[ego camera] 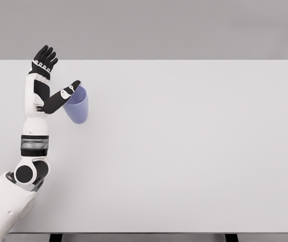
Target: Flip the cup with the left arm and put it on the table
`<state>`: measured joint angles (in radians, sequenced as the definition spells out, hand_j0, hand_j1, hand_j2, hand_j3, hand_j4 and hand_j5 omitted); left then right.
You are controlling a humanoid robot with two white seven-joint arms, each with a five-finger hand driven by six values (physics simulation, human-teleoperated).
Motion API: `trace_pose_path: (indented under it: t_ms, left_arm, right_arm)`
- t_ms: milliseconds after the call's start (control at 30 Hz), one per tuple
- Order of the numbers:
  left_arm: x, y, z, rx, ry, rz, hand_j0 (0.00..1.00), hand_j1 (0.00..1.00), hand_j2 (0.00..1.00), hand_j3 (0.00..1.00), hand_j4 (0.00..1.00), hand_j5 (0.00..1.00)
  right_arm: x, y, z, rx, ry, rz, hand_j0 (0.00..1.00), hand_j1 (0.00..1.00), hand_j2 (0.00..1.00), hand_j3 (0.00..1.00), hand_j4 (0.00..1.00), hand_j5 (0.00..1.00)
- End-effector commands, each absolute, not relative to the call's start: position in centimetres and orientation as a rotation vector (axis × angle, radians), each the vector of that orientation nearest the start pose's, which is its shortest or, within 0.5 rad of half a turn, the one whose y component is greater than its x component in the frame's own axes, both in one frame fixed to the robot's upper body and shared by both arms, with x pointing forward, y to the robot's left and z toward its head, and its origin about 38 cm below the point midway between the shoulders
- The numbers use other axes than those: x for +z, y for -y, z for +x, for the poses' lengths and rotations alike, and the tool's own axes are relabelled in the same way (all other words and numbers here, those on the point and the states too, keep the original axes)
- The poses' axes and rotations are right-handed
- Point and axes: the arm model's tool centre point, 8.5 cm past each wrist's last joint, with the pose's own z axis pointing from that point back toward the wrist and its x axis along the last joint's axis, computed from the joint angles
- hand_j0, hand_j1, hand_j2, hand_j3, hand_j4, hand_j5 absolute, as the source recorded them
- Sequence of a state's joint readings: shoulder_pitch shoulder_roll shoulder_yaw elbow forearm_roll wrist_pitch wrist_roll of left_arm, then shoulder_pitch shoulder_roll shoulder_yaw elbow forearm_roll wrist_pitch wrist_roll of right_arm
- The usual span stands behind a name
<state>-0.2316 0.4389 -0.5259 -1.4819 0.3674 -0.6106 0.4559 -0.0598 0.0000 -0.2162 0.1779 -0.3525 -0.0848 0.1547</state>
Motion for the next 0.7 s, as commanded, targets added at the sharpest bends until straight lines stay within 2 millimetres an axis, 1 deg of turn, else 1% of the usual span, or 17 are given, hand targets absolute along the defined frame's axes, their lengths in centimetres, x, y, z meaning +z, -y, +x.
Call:
trace_pose_path:
  t_ms: [0,167,200,233,267,300,400,433,467,500,533,567,600,633,667]
  left_arm:
    - [13.7,-25.5,39.2,-0.015,2.098,-0.061,0.92,0.92,0.92,0.92,0.92,0.92]
    - [13.6,-25.5,39.1,-0.013,2.097,-0.063,0.92,0.92,0.92,0.92,0.92,0.92]
    - [14.1,-25.5,39.1,-0.014,2.107,-0.072,0.92,0.92,0.92,0.92,0.92,0.92]
    - [14.8,-25.9,39.0,-0.019,2.119,-0.075,0.92,0.92,0.92,0.92,0.92,0.92]
    - [15.6,-27.3,38.9,-0.032,2.122,-0.066,0.93,0.93,0.93,0.93,0.93,0.93]
    - [16.2,-27.9,38.7,-0.027,2.125,-0.077,0.96,0.96,0.96,0.96,0.96,0.96]
    - [17.2,-29.0,38.5,-0.056,2.136,-0.063,0.97,0.97,0.97,0.97,0.97,0.97]
    - [17.7,-29.9,38.4,-0.101,2.139,-0.04,1.0,1.0,1.0,1.0,1.0,1.0]
    - [18.5,-31.1,38.2,-0.161,2.145,-0.011,1.0,1.0,1.0,1.0,1.0,1.0]
    - [20.4,-32.6,37.6,-0.331,2.159,0.027,1.0,1.0,1.0,1.0,1.0,1.0]
    - [20.8,-32.5,37.3,-0.487,2.147,0.018,1.0,1.0,1.0,1.0,1.0,1.0]
    - [21.0,-32.4,37.0,-0.719,2.1,-0.009,1.0,1.0,1.0,1.0,1.0,1.0]
    - [21.1,-32.8,36.5,-0.942,2.016,-0.045,1.0,1.0,1.0,1.0,1.0,1.0]
    - [21.1,-33.1,36.0,-1.099,1.937,-0.078,1.0,1.0,1.0,1.0,1.0,1.0]
    - [21.3,-33.2,35.8,-1.189,1.891,-0.102,1.0,1.0,1.0,1.0,1.0,1.0]
  right_arm:
    - [-25.7,25.1,-0.8,-0.567,0.029,0.047,1.0,1.0,1.0,1.0,1.0,1.0]
    - [-25.7,25.1,-0.8,-0.567,0.029,0.047,1.0,1.0,1.0,1.0,1.0,1.0]
    - [-25.7,25.1,-0.8,-0.567,0.029,0.047,1.0,1.0,1.0,1.0,1.0,1.0]
    - [-25.7,25.2,-0.8,-0.566,0.03,0.046,1.0,1.0,1.0,1.0,1.0,1.0]
    - [-25.7,25.1,-0.8,-0.567,0.031,0.046,1.0,1.0,1.0,1.0,1.0,1.0]
    - [-25.7,25.1,-0.8,-0.566,0.029,0.047,1.0,1.0,1.0,1.0,1.0,1.0]
    - [-25.7,25.1,-0.8,-0.566,0.029,0.047,1.0,1.0,1.0,1.0,1.0,1.0]
    - [-25.7,25.1,-0.8,-0.566,0.029,0.047,1.0,1.0,1.0,1.0,1.0,1.0]
    - [-25.7,25.2,-0.8,-0.564,0.03,0.046,1.0,1.0,1.0,1.0,1.0,1.0]
    - [-25.7,25.2,-0.8,-0.566,0.03,0.046,1.0,1.0,1.0,1.0,1.0,1.0]
    - [-25.7,25.1,-0.8,-0.566,0.029,0.047,1.0,1.0,1.0,1.0,1.0,1.0]
    - [-25.7,25.1,-0.8,-0.567,0.029,0.047,1.0,1.0,1.0,1.0,1.0,1.0]
    - [-25.7,25.1,-0.8,-0.567,0.029,0.047,1.0,1.0,1.0,1.0,1.0,1.0]
    - [-25.7,25.2,-0.8,-0.564,0.03,0.046,1.0,1.0,1.0,1.0,1.0,1.0]
    - [-25.7,25.1,-0.8,-0.567,0.031,0.046,1.0,1.0,1.0,1.0,1.0,1.0]
